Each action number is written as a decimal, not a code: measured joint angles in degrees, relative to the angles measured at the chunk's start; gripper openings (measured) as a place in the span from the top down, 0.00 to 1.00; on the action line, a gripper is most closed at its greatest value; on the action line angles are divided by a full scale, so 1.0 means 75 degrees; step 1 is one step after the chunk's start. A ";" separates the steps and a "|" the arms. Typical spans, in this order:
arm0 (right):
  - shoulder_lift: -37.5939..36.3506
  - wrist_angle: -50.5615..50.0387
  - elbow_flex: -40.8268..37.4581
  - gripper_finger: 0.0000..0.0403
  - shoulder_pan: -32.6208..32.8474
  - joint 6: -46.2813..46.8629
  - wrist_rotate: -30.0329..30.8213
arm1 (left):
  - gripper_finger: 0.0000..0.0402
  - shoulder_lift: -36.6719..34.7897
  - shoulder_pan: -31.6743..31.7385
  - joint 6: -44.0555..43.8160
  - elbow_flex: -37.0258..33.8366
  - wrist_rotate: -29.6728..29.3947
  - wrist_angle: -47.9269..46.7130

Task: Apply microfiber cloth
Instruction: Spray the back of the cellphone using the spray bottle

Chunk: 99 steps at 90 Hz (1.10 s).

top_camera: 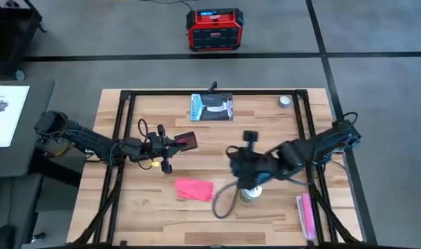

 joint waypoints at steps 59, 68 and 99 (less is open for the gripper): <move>-0.2002 -0.0605 -0.2107 1.00 0.0484 0.2297 0.0349 | 1.00 0.0000 0.0552 -0.0023 0.0000 0.0529 -0.0183; -0.2811 0.0895 -0.3211 1.00 0.0245 0.1529 -0.0107 | 1.00 0.0000 0.0691 -0.0101 0.0000 0.0752 -0.0192; -0.5278 0.3694 -0.6811 1.00 -0.0448 0.0954 -0.1565 | 1.00 0.0000 0.0774 -0.0140 -0.0002 0.0793 -0.0517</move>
